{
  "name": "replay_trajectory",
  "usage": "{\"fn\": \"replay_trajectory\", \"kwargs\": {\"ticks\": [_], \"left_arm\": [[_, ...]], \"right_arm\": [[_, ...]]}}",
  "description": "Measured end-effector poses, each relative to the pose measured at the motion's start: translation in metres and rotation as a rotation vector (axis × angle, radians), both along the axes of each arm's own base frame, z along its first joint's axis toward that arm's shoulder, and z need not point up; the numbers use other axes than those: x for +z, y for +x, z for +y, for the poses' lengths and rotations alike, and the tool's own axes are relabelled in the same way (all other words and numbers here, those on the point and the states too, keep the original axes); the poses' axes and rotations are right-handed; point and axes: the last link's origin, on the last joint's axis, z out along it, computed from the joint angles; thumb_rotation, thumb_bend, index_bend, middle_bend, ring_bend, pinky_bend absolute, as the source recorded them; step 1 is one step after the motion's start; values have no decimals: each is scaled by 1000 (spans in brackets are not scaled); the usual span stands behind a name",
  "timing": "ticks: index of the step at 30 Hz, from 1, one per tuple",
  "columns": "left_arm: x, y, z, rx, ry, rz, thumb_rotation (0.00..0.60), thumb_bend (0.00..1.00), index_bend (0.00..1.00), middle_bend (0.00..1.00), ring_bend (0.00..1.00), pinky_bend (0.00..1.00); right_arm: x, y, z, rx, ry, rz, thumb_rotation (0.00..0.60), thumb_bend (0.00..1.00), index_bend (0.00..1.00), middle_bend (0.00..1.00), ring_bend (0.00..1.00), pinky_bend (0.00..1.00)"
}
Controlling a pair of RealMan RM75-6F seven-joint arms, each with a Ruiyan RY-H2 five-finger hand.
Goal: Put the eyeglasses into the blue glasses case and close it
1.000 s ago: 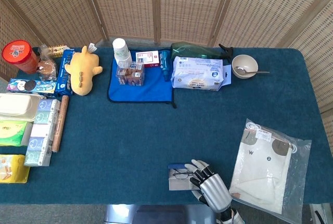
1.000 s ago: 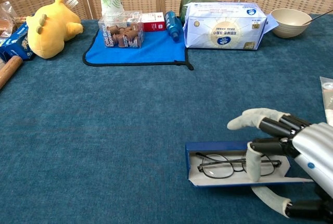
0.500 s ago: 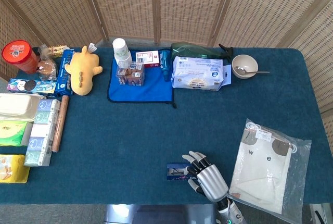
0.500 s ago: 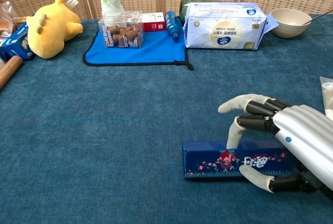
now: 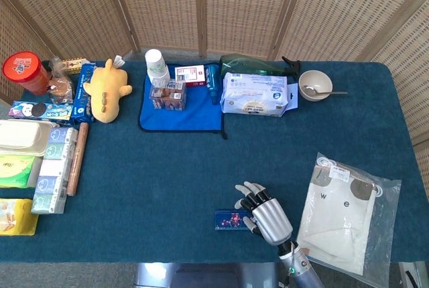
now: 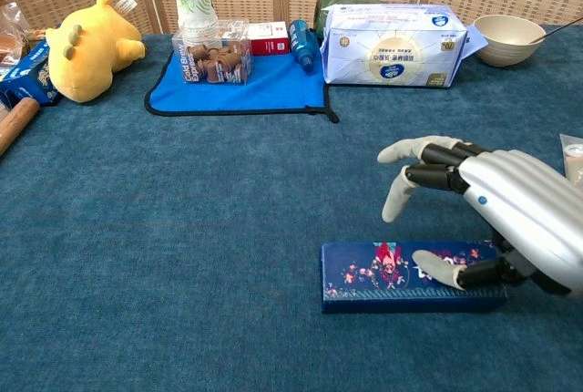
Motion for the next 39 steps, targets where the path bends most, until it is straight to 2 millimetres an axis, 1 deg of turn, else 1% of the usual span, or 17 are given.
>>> {"fn": "replay_trajectory", "kwargs": {"ticks": [8,13,20,26,28,30,33,36,39], "left_arm": [[-1,-2,0,8,-6,0,600,293,199,135,0,0],[-1,-3,0,11,-4,1,600,292,199,134,0,0],[-1,-3,0,11,-6,-4,600,293,199,134,0,0],[-1,-5,2,14,-8,-4,600,293,199,134,0,0],[-2,-5,4,14,-12,-5,600,293,198,133,0,0],[-3,-5,6,14,-16,-7,600,293,198,133,0,0],[-4,-5,8,11,-23,-7,600,293,198,132,0,0],[-5,-5,10,9,-28,-6,600,293,198,133,0,0],[-5,-5,12,8,-31,-5,600,293,197,133,0,0]], "right_arm": [[-3,-3,-10,-19,9,37,600,264,425,204,169,247],[-6,-3,-13,-16,12,62,600,263,421,204,165,247],[0,0,-15,6,-1,92,600,265,396,199,147,246],[17,11,-12,13,-1,83,600,289,292,195,120,233],[24,17,-8,14,9,89,600,300,224,192,118,228],[29,21,-5,14,21,111,600,313,123,171,109,217],[34,24,1,13,54,175,600,321,45,134,91,208],[36,26,5,10,99,236,600,323,4,116,78,204],[37,27,8,7,133,277,600,323,0,102,64,198]]}}
